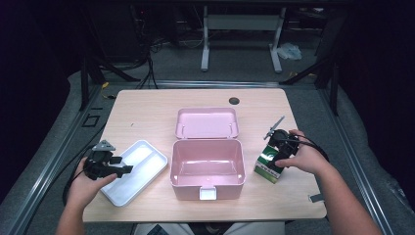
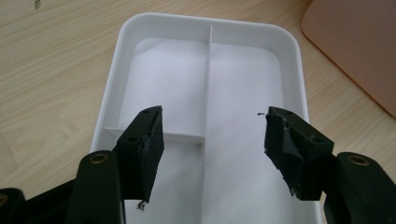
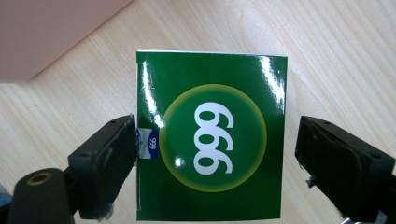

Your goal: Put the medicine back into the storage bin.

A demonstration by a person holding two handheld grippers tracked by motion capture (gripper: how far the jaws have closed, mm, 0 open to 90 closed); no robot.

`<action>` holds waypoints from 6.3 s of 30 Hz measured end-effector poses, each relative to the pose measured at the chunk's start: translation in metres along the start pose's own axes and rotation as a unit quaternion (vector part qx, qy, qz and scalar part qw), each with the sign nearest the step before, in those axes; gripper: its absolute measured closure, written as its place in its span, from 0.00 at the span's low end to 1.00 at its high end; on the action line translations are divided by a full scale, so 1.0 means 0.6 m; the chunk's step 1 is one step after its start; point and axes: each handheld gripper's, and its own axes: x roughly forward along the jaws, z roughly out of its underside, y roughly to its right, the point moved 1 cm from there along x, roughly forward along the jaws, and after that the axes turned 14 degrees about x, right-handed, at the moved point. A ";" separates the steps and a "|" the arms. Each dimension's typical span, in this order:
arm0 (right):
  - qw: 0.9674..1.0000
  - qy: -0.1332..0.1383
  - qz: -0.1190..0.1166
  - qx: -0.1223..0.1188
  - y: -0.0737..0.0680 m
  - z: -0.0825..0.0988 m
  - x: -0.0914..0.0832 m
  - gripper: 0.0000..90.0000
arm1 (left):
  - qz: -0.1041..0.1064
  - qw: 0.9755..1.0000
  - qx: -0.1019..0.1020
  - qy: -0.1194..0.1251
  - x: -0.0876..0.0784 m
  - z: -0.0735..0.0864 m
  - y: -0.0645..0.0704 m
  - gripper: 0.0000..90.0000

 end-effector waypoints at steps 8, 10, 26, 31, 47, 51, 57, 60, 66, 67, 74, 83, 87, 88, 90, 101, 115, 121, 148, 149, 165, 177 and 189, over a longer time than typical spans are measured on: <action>1.000 -0.022 -0.012 -0.008 0.002 -0.004 0.004 0.11 | 0.003 1.000 0.003 -0.001 0.001 0.000 0.001 0.42; 0.999 -0.034 -0.008 -0.013 -0.001 -0.005 0.009 0.09 | 0.004 1.000 0.003 0.001 0.001 0.000 0.001 0.42; 0.998 -0.062 -0.007 -0.010 0.000 -0.017 0.026 0.15 | 0.005 1.000 0.005 0.000 0.002 0.001 0.001 0.42; 0.998 -0.069 -0.009 -0.009 0.001 -0.019 0.028 0.15 | 0.006 1.000 0.005 0.000 0.002 0.001 0.002 0.42; 0.996 -0.087 -0.006 -0.006 0.001 -0.026 0.028 0.17 | 0.006 1.000 0.005 0.000 0.001 0.002 0.001 0.43; 0.995 -0.096 -0.010 0.001 0.002 -0.027 0.030 0.16 | 0.006 1.000 0.006 0.001 0.002 0.002 0.002 0.43; 0.994 -0.110 -0.009 0.004 0.004 -0.029 0.034 0.15 | 0.006 1.000 0.004 0.001 0.002 0.002 0.002 0.43; 0.994 -0.112 -0.011 0.004 0.004 -0.029 0.037 0.15 | 0.006 1.000 0.004 0.002 0.000 0.003 0.001 0.43; 0.994 -0.107 -0.012 0.009 0.005 -0.029 0.034 0.17 | 0.007 1.000 0.003 0.001 0.001 0.003 0.002 0.43; 0.994 -0.107 -0.010 0.007 0.005 -0.029 0.034 0.17 | 0.007 1.000 0.003 0.001 0.001 0.002 0.002 0.43; 0.994 -0.111 -0.013 0.000 0.003 -0.028 0.030 0.17 | 0.006 1.000 0.004 0.000 0.002 0.002 0.002 0.43; 0.995 -0.099 -0.004 -0.014 -0.005 -0.035 0.007 0.17 | 0.007 1.000 0.003 0.002 0.001 0.003 0.002 0.43; 0.995 -0.099 0.003 -0.024 -0.008 -0.036 -0.002 0.18 | 0.007 1.000 0.004 0.003 0.001 0.003 0.001 0.43; 0.995 -0.096 0.002 -0.026 -0.010 -0.037 -0.004 0.18 | 0.007 1.000 0.005 0.003 0.000 0.003 0.002 0.43; 0.995 -0.094 0.003 -0.028 -0.013 -0.038 -0.011 0.18 | 0.007 1.000 0.005 0.003 0.000 0.003 0.002 0.43; 0.995 -0.086 0.012 -0.058 -0.028 -0.046 -0.049 0.18 | 0.008 1.000 0.008 0.004 -0.001 0.002 0.001 0.43; 0.992 -0.073 0.024 -0.095 -0.045 -0.056 -0.123 0.18 | 0.007 1.000 0.006 0.007 -0.003 0.002 0.002 0.43; 0.992 -0.062 0.023 -0.109 -0.054 -0.063 -0.151 0.18 | 0.007 1.000 0.007 0.007 -0.003 0.002 0.002 0.43; 0.980 -0.052 -0.005 -0.193 -0.120 -0.099 -0.192 0.18 | 0.012 1.000 0.013 0.003 0.001 0.002 0.003 0.43; 0.979 -0.055 -0.005 -0.195 -0.124 -0.101 -0.192 0.18 | 0.012 1.000 0.012 0.003 0.001 0.002 0.003 0.43; 0.971 -0.048 -0.011 -0.234 -0.181 -0.145 -0.193 0.18 | 0.013 1.000 0.014 0.003 0.002 0.002 0.003 0.43; 0.962 -0.039 -0.029 -0.267 -0.232 -0.180 -0.182 0.18 | 0.015 1.000 0.015 0.005 0.000 0.003 0.002 0.43; 0.957 -0.039 -0.032 -0.287 -0.266 -0.201 -0.170 0.18 | 0.014 1.000 0.012 0.008 0.000 0.003 0.002 0.43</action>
